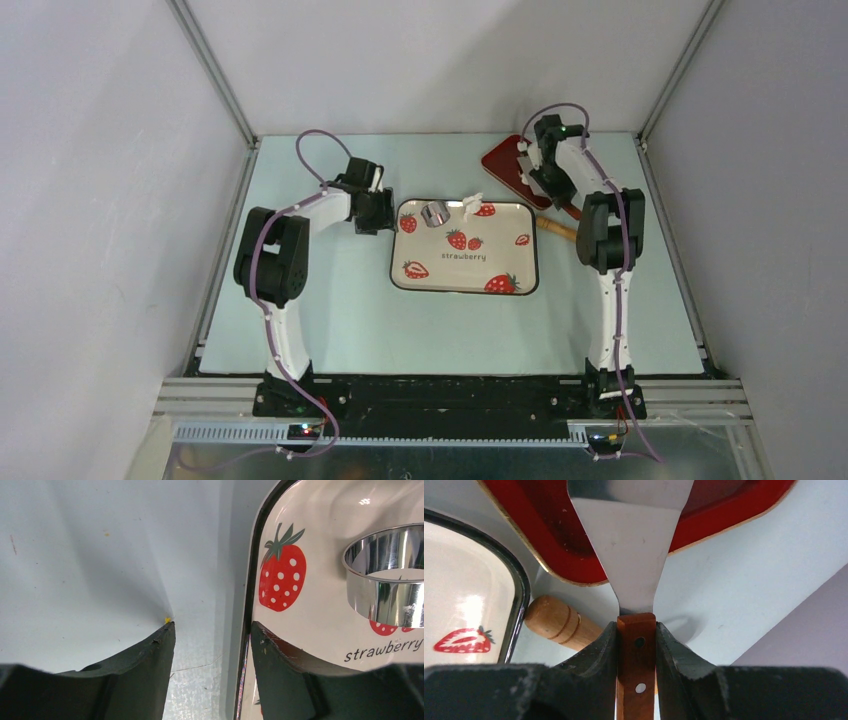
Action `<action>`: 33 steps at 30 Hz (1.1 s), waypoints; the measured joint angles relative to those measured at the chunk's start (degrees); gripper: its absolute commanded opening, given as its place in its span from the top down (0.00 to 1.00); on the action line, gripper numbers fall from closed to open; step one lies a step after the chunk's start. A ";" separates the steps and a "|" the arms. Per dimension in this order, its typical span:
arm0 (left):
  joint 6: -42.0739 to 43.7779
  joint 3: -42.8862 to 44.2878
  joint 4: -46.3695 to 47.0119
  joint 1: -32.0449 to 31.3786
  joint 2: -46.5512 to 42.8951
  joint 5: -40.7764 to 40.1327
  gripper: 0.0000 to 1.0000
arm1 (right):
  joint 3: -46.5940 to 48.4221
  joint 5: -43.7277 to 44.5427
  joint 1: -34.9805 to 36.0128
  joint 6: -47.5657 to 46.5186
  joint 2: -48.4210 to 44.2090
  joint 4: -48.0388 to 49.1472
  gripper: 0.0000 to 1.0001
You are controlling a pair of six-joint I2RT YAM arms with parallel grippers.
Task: Roll out the dumpling wrappers from the dough
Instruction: Place the dumpling wrapper on the plate.
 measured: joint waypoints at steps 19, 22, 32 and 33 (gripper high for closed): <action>0.00 0.00 0.00 0.09 0.00 0.17 0.37 | 1.49 2.32 0.66 0.37 -1.79 3.85 1.00; -0.02 0.00 0.00 0.09 0.00 0.17 0.37 | 2.69 -0.39 -0.20 1.57 -4.28 4.48 1.00; -0.02 0.00 0.00 0.09 0.00 0.20 0.37 | -3.50 -4.33 -0.17 2.78 -9.11 5.25 1.00; -0.02 0.00 0.00 0.09 0.00 0.17 0.37 | -3.39 -6.32 -0.20 3.48 -8.76 4.31 1.00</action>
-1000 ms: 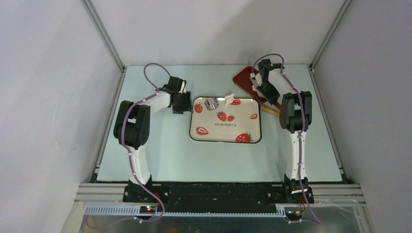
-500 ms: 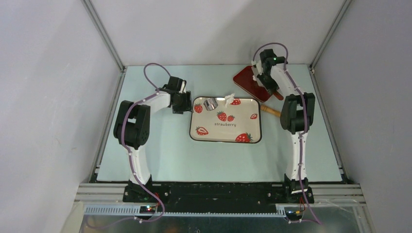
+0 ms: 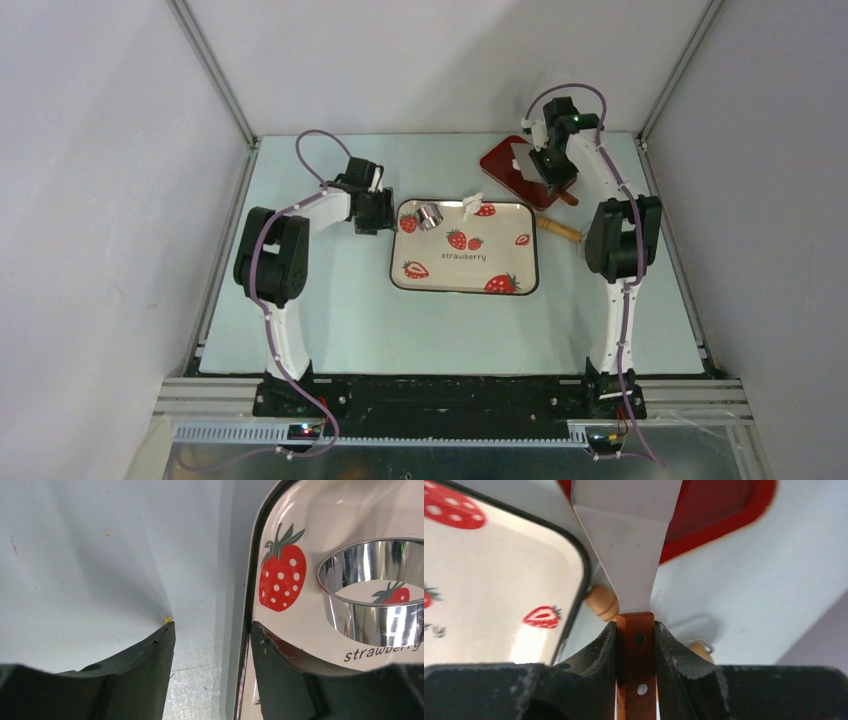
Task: Roll out the dumpling wrappers from the dough
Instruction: Place the dumpling wrapper on the plate.
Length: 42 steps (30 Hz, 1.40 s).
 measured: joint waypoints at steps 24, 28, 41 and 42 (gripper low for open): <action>0.00 0.00 0.00 0.02 0.00 0.02 0.37 | -27.89 18.40 8.13 -12.15 -8.90 21.31 1.00; 0.00 0.00 0.00 0.02 0.00 0.02 0.37 | -29.64 20.11 8.87 -16.61 -10.25 24.90 1.00; 0.00 0.00 0.00 0.07 0.00 0.13 0.37 | -30.08 20.33 9.09 -22.38 -14.21 29.24 1.00; 0.00 0.00 0.00 0.07 0.00 0.13 0.37 | -30.45 20.70 9.09 -22.97 -14.21 29.92 1.00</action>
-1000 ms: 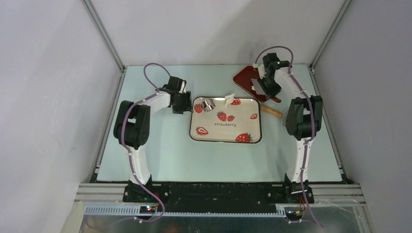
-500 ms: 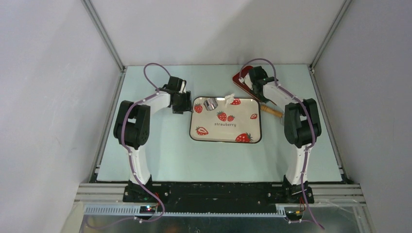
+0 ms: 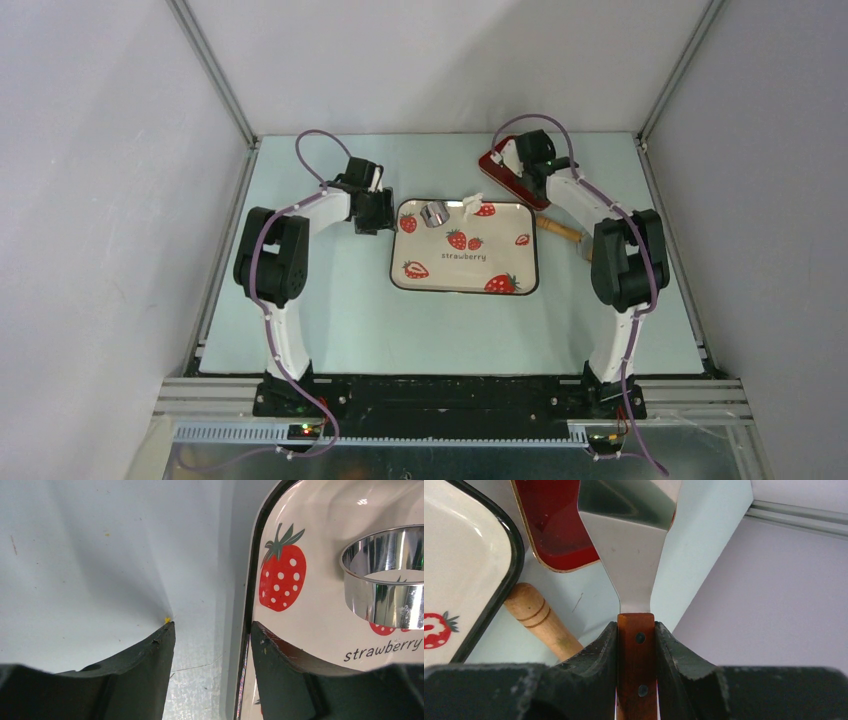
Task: Roll out the dumpling wrappers from the dough
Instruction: Place the dumpling wrapper on the plate.
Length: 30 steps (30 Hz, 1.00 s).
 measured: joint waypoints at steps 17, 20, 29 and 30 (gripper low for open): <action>0.00 0.00 0.00 0.02 0.00 0.00 0.37 | -7.30 2.29 2.19 -5.40 -0.07 5.46 1.00; 0.00 0.00 0.00 0.02 0.00 0.00 0.37 | -7.67 2.05 2.40 -5.60 -0.09 5.46 1.00; 0.00 0.00 0.00 0.04 0.00 0.04 0.37 | -7.61 0.11 2.36 -4.42 -1.05 4.35 1.00; 0.00 0.00 0.00 0.04 0.00 0.04 0.37 | -7.37 -0.24 2.23 -3.93 -1.07 3.93 1.00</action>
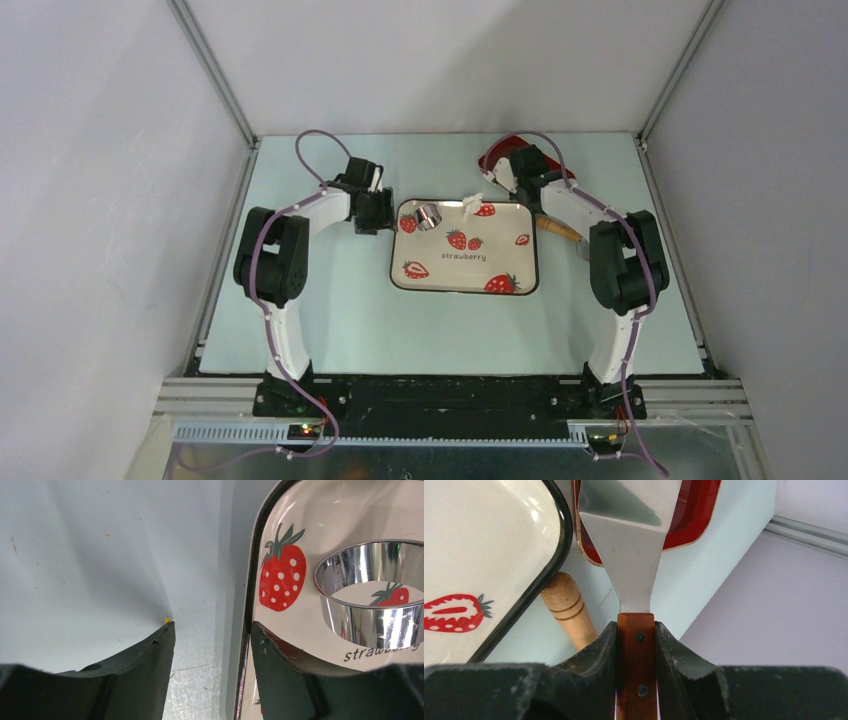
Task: Roll out the dumpling wrappers from the dough
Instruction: Place the dumpling wrapper on the plate.
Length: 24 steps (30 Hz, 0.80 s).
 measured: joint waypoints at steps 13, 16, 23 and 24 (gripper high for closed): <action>0.00 0.00 0.00 0.00 0.00 0.00 0.37 | 3.06 -5.07 -0.83 4.44 -0.39 -5.70 1.00; 0.00 0.00 0.00 0.00 0.00 0.00 0.37 | 4.07 -5.88 -0.90 5.51 -0.39 -6.93 1.00; 0.00 0.00 0.00 0.00 0.00 0.02 0.37 | 6.23 -7.61 -1.33 6.73 -0.42 -8.24 1.00; 0.00 0.00 0.00 0.00 0.00 0.00 0.37 | 6.34 -7.89 -1.38 6.82 -0.42 -8.44 1.00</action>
